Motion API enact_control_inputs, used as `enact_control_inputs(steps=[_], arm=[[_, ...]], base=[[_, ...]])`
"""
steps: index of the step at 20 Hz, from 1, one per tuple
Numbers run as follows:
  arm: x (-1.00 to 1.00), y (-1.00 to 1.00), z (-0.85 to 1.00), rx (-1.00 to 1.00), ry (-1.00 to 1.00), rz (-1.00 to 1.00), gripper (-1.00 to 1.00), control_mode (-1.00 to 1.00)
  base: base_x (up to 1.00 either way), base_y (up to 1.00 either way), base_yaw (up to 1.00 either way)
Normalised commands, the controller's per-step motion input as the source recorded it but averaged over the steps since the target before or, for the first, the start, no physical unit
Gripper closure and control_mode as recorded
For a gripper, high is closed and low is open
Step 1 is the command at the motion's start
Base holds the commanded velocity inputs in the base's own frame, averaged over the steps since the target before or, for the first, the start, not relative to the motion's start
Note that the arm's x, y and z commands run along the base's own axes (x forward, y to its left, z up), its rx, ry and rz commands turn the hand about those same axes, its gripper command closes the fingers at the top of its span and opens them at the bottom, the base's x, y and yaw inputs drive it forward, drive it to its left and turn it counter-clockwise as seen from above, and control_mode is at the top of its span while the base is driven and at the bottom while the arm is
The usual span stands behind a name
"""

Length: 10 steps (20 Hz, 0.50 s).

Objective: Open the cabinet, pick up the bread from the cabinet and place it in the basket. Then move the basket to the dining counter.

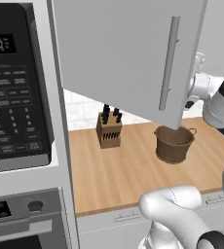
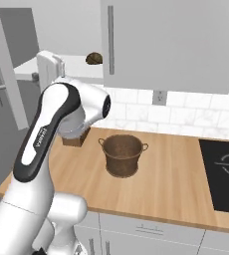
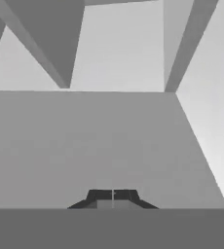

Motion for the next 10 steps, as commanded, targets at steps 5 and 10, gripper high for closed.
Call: enact_control_inputs(steps=[5, 10], arm=[[-0.22, 1.00, 0.00, 0.02, 0.13, 0.24, 1.00, -1.00], [-0.25, 1.00, 0.00, 0.00, 0.08, 0.21, 1.00, -1.00]], base=[[0.00, 0.00, 0.00], [0.00, 0.00, 0.00]])
